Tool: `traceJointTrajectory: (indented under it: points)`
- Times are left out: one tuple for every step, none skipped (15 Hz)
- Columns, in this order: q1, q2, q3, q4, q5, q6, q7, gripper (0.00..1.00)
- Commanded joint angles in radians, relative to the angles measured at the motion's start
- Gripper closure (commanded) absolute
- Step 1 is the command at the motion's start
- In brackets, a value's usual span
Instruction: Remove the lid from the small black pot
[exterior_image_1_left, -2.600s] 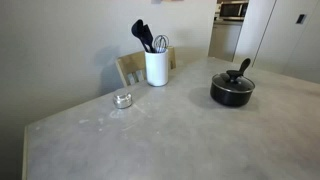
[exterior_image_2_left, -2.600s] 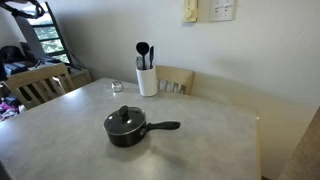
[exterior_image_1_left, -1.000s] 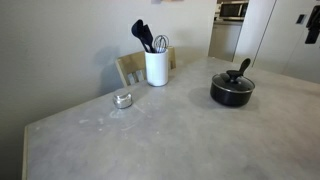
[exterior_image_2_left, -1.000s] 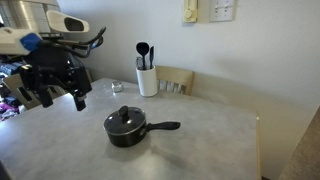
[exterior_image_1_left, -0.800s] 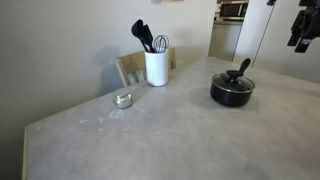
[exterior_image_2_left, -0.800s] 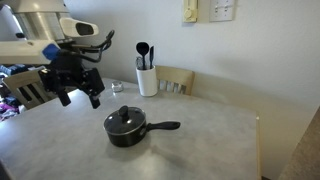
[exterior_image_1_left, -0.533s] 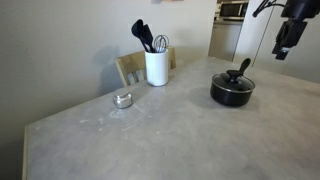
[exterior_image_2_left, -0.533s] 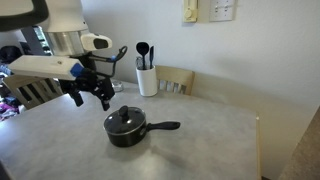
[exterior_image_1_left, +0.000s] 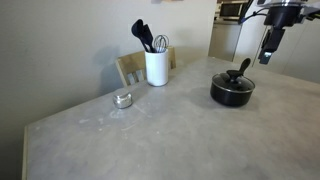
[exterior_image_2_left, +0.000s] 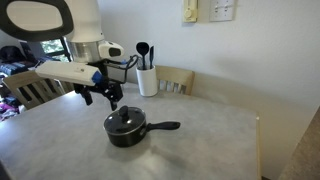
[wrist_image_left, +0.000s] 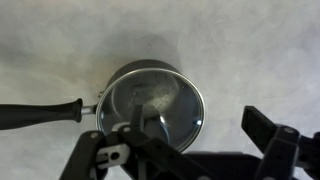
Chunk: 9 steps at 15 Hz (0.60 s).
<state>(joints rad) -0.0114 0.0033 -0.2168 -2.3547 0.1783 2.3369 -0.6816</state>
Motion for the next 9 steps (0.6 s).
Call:
traceJointTrajectory:
  points:
    - [-0.036,0.035,0.051,0.000,-0.009,0.066,-0.063,0.00]
    - [-0.037,0.055,0.059,0.011,0.003,0.082,-0.117,0.00]
    - [-0.038,0.071,0.067,0.020,0.012,0.099,-0.160,0.00]
    - [-0.040,0.089,0.075,0.032,0.016,0.109,-0.200,0.00]
    - [-0.044,0.107,0.083,0.044,0.017,0.117,-0.238,0.00]
    - [-0.049,0.128,0.090,0.062,0.010,0.116,-0.271,0.00]
    - [-0.055,0.148,0.097,0.079,-0.002,0.117,-0.300,0.00]
    - [-0.062,0.170,0.103,0.103,-0.010,0.109,-0.322,0.00]
    - [-0.069,0.188,0.109,0.123,-0.017,0.110,-0.343,0.00]
